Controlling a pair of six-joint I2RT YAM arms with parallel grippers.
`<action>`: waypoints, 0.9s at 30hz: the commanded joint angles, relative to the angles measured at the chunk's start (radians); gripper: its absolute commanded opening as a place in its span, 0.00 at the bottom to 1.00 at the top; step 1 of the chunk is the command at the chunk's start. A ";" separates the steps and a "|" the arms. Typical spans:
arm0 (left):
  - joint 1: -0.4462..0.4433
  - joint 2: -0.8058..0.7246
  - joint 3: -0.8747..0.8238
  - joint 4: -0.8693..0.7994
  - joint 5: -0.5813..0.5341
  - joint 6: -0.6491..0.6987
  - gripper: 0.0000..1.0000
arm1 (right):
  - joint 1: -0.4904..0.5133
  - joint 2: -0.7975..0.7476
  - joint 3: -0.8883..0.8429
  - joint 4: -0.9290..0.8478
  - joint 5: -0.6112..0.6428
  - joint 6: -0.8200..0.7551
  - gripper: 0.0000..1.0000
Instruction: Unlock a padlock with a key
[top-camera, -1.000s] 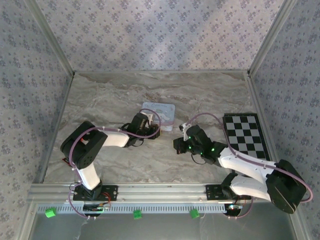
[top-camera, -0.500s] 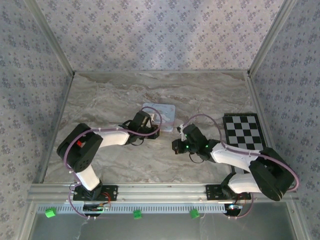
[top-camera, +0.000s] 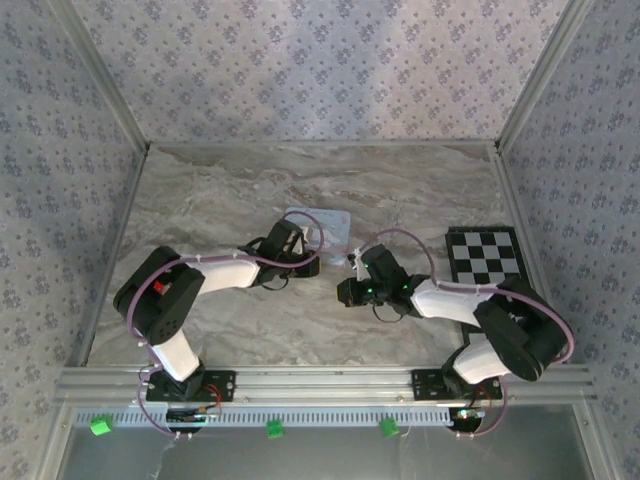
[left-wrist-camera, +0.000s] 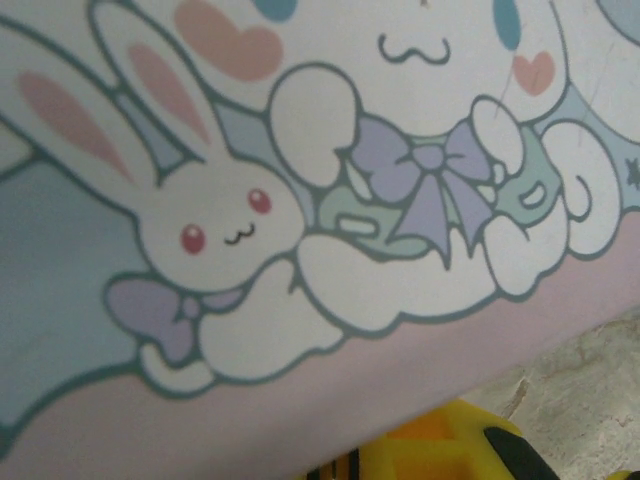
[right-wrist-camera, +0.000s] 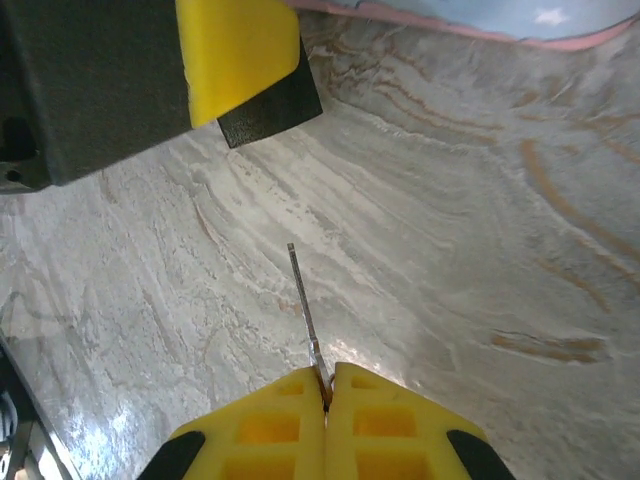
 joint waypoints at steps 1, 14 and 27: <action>-0.009 -0.041 0.034 -0.018 0.041 -0.049 0.10 | -0.007 0.020 0.003 0.076 -0.061 0.050 0.00; 0.006 -0.026 0.052 0.006 0.128 -0.054 0.05 | -0.047 0.126 -0.048 0.294 -0.209 0.161 0.00; 0.062 -0.037 0.000 0.126 0.219 -0.116 0.02 | -0.097 0.242 -0.096 0.541 -0.288 0.265 0.00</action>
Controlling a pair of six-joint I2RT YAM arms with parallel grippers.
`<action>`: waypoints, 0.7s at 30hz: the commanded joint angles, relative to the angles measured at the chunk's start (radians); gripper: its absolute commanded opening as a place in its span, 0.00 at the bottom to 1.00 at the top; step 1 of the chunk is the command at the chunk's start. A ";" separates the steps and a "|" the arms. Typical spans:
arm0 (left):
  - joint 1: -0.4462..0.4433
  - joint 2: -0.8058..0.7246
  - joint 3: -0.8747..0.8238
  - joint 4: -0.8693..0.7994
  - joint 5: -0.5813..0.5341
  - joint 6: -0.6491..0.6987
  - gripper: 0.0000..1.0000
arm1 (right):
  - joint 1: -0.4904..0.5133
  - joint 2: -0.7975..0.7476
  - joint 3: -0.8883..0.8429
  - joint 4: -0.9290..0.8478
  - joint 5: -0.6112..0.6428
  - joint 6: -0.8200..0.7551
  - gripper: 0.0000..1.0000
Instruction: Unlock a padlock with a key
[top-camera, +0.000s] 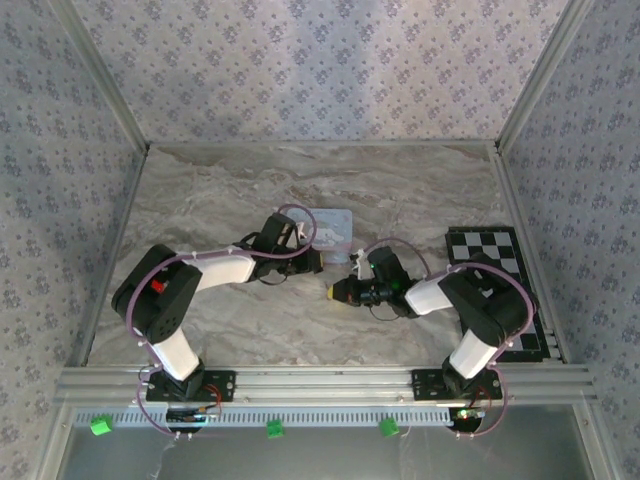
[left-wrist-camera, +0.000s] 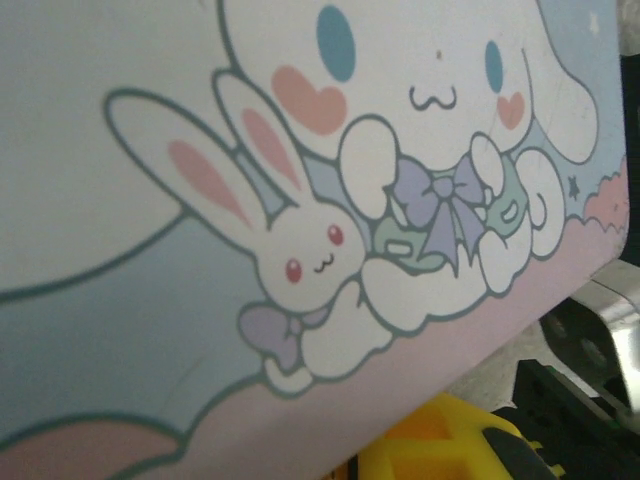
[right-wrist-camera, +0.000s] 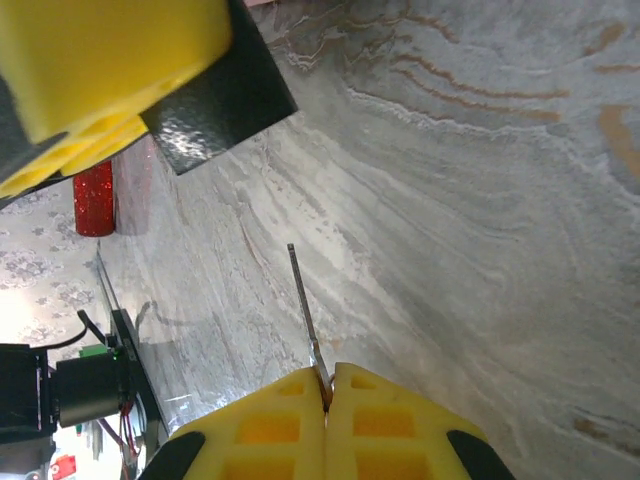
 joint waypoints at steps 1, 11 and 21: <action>0.008 -0.035 -0.011 0.097 0.052 -0.021 0.02 | -0.013 0.035 -0.016 0.117 -0.044 0.053 0.00; 0.021 -0.040 -0.040 0.171 0.092 -0.067 0.00 | -0.061 0.158 -0.046 0.409 -0.140 0.188 0.00; 0.037 -0.035 -0.053 0.231 0.113 -0.122 0.00 | -0.085 0.180 -0.064 0.500 -0.177 0.230 0.00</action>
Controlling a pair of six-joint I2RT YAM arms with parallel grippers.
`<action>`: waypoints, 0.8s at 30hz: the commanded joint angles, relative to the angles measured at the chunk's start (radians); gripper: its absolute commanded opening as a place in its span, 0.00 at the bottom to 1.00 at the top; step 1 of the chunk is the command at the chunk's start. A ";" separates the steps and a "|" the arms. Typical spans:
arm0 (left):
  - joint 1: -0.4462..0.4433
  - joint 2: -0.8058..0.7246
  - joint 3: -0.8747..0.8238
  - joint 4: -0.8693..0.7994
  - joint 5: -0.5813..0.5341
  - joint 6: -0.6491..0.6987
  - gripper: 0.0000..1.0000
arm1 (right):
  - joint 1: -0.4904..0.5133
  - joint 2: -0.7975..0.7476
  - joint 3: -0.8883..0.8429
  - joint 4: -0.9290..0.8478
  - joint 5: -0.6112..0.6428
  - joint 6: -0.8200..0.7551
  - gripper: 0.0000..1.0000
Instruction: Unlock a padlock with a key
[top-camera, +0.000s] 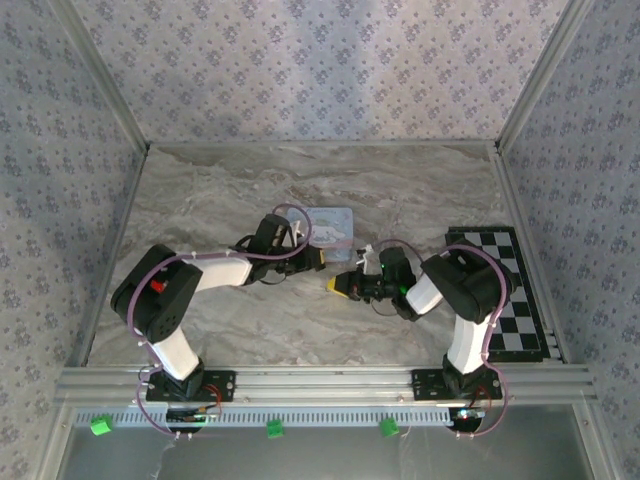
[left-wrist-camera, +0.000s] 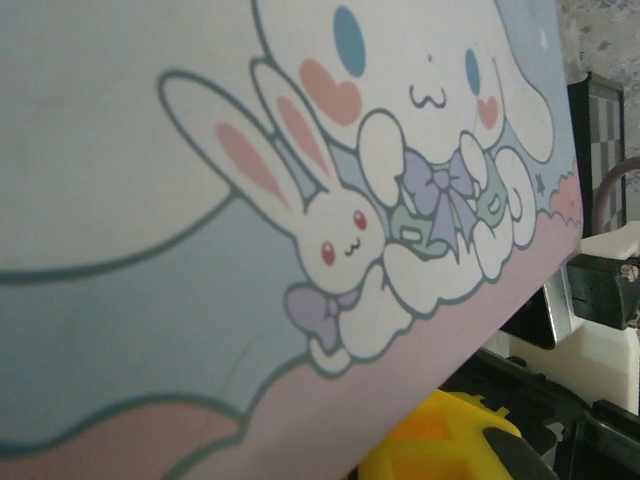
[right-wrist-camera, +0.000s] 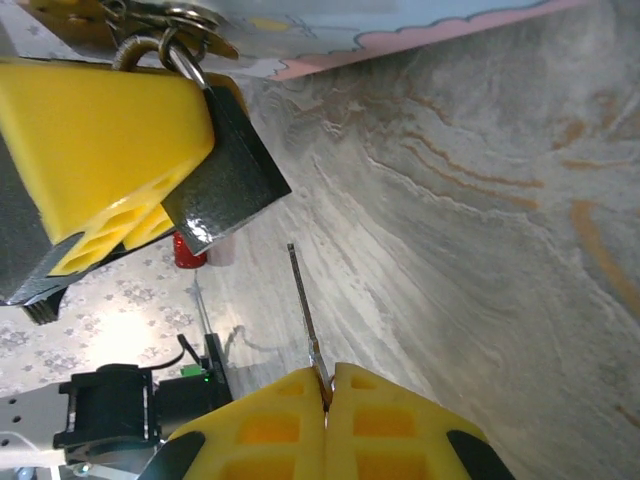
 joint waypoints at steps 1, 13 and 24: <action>0.011 -0.036 0.003 0.078 0.033 -0.038 0.00 | -0.005 0.009 -0.013 0.067 -0.034 0.025 0.00; 0.014 -0.044 -0.006 0.106 0.059 -0.065 0.00 | -0.039 0.064 -0.014 0.228 -0.094 0.128 0.00; 0.016 -0.041 -0.022 0.174 0.083 -0.126 0.00 | -0.040 0.068 -0.011 0.247 -0.098 0.140 0.00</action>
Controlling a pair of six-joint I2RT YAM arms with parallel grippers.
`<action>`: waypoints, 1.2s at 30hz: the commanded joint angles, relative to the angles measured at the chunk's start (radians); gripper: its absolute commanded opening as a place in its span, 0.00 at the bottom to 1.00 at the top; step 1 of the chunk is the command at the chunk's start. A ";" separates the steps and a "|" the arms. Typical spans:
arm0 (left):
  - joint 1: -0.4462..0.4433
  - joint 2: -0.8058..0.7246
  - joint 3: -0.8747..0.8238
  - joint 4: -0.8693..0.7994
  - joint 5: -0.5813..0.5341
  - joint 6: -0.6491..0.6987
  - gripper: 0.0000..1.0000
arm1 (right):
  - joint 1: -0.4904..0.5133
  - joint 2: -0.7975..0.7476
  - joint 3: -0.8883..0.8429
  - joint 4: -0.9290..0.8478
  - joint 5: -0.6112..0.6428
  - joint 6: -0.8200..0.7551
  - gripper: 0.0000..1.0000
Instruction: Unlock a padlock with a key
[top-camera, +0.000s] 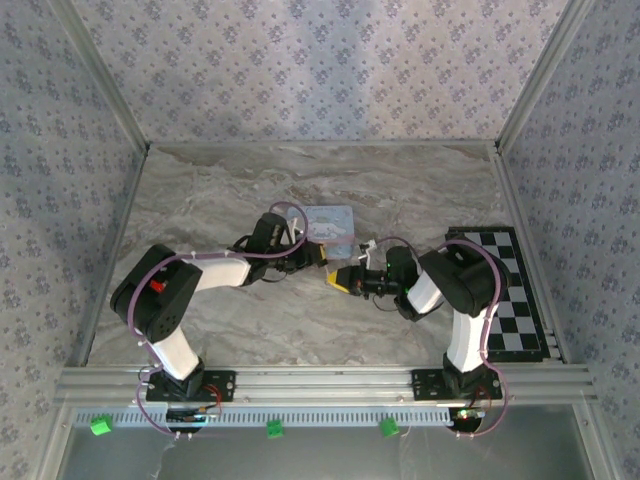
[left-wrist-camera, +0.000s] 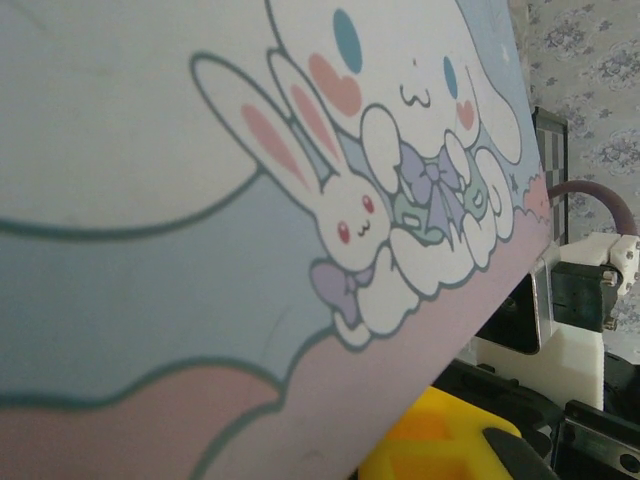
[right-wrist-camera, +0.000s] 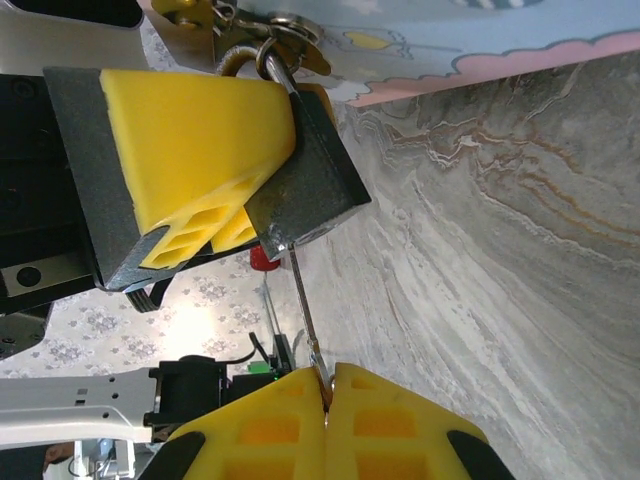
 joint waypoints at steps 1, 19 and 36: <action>0.006 -0.041 -0.006 0.090 0.048 -0.025 0.00 | -0.005 0.019 -0.006 0.040 -0.023 0.014 0.00; 0.021 -0.021 -0.017 0.148 0.080 -0.064 0.00 | -0.033 0.054 0.006 0.085 -0.057 0.038 0.00; 0.022 -0.016 -0.033 0.174 0.095 -0.065 0.00 | -0.011 0.018 0.018 0.085 -0.057 0.035 0.00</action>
